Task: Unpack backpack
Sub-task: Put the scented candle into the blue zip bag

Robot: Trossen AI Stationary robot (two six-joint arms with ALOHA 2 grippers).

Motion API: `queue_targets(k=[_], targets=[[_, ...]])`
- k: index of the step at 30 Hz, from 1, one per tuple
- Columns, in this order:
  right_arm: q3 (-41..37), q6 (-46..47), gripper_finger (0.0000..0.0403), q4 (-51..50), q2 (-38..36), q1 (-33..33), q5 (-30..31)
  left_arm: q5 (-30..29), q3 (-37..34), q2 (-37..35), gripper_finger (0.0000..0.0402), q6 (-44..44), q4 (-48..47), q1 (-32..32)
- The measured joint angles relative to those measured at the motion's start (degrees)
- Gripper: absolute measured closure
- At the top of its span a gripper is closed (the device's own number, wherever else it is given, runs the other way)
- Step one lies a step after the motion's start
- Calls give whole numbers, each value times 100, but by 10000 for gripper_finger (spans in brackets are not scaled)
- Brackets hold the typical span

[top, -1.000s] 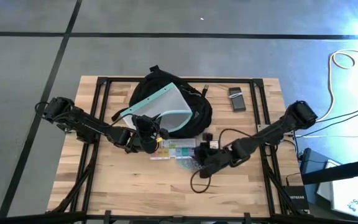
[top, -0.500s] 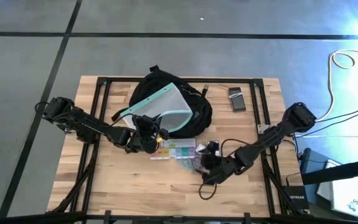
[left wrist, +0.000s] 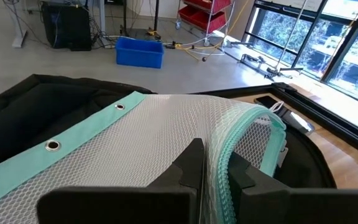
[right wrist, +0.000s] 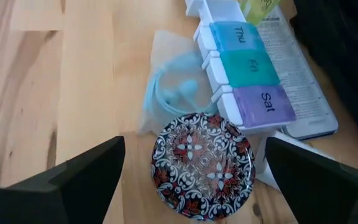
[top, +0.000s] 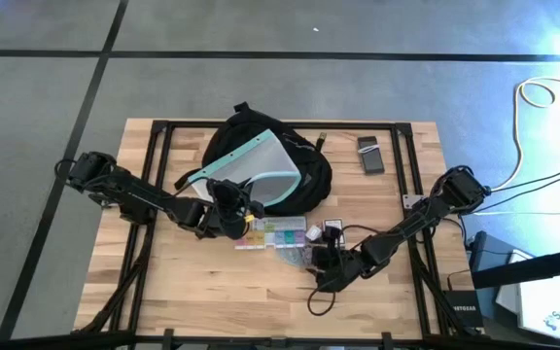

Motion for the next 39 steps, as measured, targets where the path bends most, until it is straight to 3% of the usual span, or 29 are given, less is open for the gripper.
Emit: queue_targets(k=[5,16,25,39], targets=[[-4,6,33,-15,231,-138,-66,15,0,-1,395,0,-3,14],[-2,4,33,150,292,-332,-927,20,0,-2,395,0,-8,16],[-2,-9,34,133,292,-335,-835,149,2,-2,396,-2,-13,17],[0,-18,120,70,292,-334,-896,153,0,-2,396,-2,-13,17]])
